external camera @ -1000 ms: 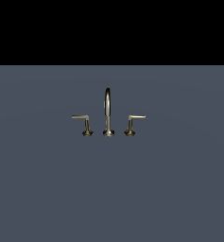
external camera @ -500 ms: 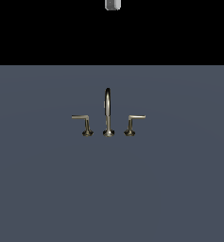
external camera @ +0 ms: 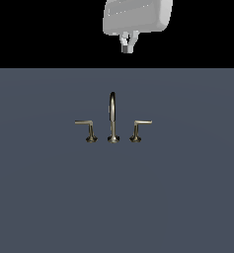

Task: Turn on the faucet by rotating a designated handle.

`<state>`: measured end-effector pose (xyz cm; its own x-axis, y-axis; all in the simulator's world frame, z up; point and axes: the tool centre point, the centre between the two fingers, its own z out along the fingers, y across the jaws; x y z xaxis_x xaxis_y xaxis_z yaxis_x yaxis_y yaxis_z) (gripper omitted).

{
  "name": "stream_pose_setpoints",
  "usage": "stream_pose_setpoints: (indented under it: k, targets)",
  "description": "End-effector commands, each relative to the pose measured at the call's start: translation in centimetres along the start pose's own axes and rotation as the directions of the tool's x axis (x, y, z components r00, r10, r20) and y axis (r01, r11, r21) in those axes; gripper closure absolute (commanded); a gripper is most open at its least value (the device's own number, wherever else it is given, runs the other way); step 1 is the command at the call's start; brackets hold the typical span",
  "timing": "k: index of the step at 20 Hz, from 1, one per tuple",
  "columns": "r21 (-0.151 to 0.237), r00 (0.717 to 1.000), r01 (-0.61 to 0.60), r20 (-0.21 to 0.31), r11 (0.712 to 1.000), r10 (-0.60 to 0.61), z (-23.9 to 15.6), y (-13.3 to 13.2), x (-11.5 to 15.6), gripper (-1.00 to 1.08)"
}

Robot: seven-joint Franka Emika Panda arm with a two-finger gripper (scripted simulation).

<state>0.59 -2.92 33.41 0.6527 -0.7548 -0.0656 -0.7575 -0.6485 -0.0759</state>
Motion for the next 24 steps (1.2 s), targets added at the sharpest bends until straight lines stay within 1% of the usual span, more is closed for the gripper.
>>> stream_pose_setpoints:
  k: [1,5,9,12,17,21,24]
  targets:
    - [-0.002,0.997,-0.076,-0.003,0.997,0.076,2.0,-0.5,1.7,1.08]
    - [-0.008,0.981,-0.194,-0.011,0.981,0.194,5.5,-1.0,4.3,1.08]
    - [-0.013,0.951,-0.308,-0.024,0.951,0.308,9.1,-1.3,6.8,1.08]
    - [-0.016,0.921,-0.390,-0.036,0.921,0.389,12.0,-1.2,8.6,1.08]
    - [-0.019,0.860,-0.509,-0.059,0.860,0.507,16.7,-0.8,11.1,1.08]
    - [-0.018,0.815,-0.577,-0.076,0.817,0.574,19.6,-0.4,12.5,1.08]
    - [-0.017,0.788,-0.612,-0.086,0.790,0.609,21.3,-0.1,13.3,1.08]
